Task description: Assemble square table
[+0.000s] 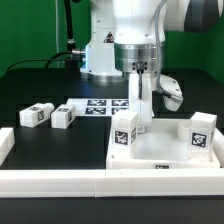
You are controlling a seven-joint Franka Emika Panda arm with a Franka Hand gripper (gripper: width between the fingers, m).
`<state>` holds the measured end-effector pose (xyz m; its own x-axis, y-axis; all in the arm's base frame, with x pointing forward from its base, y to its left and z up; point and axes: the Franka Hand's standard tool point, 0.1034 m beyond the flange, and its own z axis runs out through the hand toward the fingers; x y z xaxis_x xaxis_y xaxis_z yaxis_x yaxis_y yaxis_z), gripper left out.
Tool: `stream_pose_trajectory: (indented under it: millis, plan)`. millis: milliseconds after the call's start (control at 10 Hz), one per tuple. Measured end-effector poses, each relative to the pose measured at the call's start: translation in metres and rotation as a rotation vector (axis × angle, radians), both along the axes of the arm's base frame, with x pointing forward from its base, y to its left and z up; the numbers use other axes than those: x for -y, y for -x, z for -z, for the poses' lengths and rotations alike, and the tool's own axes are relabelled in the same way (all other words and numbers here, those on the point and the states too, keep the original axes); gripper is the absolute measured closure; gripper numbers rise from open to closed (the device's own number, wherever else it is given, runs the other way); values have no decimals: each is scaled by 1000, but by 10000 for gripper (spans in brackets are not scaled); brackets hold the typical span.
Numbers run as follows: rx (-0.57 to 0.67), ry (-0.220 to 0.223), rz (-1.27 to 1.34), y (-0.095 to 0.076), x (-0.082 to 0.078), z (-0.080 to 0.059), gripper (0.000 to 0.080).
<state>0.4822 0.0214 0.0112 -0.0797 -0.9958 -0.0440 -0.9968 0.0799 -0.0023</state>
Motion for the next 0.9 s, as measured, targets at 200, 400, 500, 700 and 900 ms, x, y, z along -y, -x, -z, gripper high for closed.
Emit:
stream_pose_trajectory:
  millis: [200, 400, 500, 700, 900]
  plan:
    - [2, 8, -94, 12, 21, -2, 742]
    - [2, 15, -193, 16, 48, -5, 742]
    - [-4, 13, -225, 16, 59, -7, 742]
    - [-7, 12, -272, 14, 61, -7, 742]
    - [-5, 12, -426, 15, 62, -5, 742]
